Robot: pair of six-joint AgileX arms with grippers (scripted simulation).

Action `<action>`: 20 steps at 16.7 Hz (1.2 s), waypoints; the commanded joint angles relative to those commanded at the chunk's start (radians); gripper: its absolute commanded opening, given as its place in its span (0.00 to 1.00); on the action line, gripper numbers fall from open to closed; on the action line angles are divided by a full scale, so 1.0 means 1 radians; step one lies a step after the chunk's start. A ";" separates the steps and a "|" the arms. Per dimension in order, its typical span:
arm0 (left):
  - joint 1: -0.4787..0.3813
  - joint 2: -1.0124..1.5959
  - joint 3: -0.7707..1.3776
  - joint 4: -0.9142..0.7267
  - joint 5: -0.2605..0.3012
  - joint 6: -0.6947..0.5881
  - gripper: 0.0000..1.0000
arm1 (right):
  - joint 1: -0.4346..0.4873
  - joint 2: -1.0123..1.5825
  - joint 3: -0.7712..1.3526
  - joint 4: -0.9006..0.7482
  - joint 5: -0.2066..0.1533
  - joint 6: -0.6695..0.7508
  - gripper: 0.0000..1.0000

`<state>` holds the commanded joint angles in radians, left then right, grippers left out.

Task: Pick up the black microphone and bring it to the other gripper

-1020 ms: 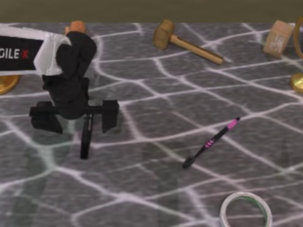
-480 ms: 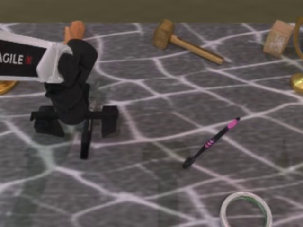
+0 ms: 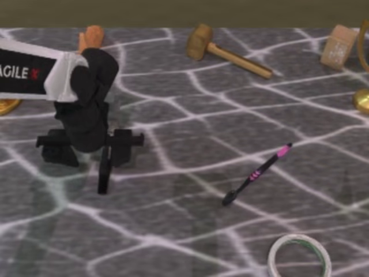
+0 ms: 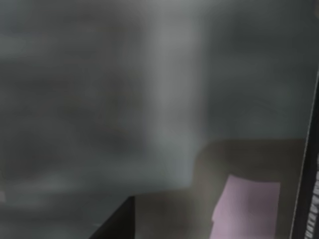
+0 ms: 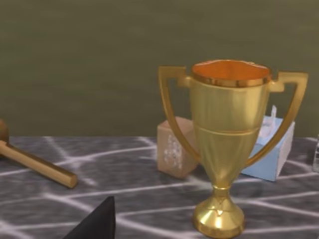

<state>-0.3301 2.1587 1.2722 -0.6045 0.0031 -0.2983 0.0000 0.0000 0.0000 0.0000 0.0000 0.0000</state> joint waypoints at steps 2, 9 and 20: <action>0.000 0.000 0.000 0.000 0.000 0.000 0.17 | 0.000 0.000 0.000 0.000 0.000 0.000 1.00; 0.000 0.000 0.000 0.000 0.000 0.000 0.00 | 0.000 0.000 0.000 0.000 0.000 0.000 1.00; 0.009 -0.097 -0.029 0.187 0.049 0.067 0.00 | 0.000 0.000 0.000 0.000 0.000 0.000 1.00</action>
<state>-0.3211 2.0619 1.2432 -0.4175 0.0523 -0.2313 0.0000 0.0000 0.0000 0.0000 0.0000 0.0000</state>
